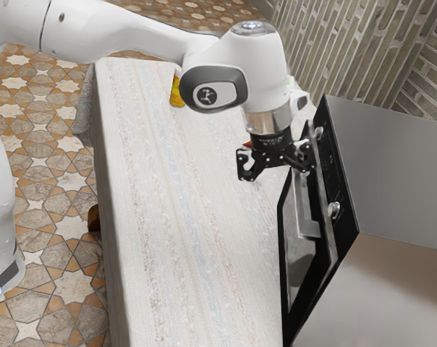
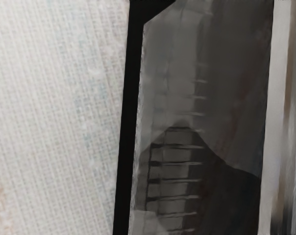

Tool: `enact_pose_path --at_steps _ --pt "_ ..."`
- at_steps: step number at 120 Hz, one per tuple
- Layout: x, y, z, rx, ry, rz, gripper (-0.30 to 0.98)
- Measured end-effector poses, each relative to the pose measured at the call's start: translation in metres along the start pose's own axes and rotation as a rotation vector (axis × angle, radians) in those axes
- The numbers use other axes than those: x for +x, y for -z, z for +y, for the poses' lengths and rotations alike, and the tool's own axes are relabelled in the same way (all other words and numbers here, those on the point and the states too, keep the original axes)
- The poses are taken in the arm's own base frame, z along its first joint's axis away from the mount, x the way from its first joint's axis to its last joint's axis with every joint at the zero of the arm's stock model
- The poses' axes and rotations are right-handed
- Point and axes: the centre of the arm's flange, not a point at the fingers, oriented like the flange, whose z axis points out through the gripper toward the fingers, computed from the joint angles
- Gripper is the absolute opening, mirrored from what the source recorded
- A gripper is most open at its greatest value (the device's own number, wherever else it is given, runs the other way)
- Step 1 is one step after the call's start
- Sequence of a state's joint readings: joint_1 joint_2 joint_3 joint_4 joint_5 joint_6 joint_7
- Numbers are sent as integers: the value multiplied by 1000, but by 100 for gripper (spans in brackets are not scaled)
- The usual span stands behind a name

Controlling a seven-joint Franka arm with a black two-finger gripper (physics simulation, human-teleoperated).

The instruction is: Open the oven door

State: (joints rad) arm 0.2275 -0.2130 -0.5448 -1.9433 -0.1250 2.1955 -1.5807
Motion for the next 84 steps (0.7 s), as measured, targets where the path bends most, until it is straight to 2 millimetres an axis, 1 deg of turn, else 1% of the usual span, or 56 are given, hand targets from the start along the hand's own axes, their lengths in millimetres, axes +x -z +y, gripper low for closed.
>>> enact_pose_path --at_steps 15,30,41,55,72,77,84 --pt "2 6 -12 -7 11 16 69" --pt "4 13 -34 -16 38 39 69" --pt "5 17 -46 -24 58 46 68" --pt "-5 27 -68 -48 83 69 68" --pt "-23 46 -103 -110 121 110 68" --pt "-32 54 -111 -138 124 125 68" --pt "-50 67 -123 -185 117 164 68"
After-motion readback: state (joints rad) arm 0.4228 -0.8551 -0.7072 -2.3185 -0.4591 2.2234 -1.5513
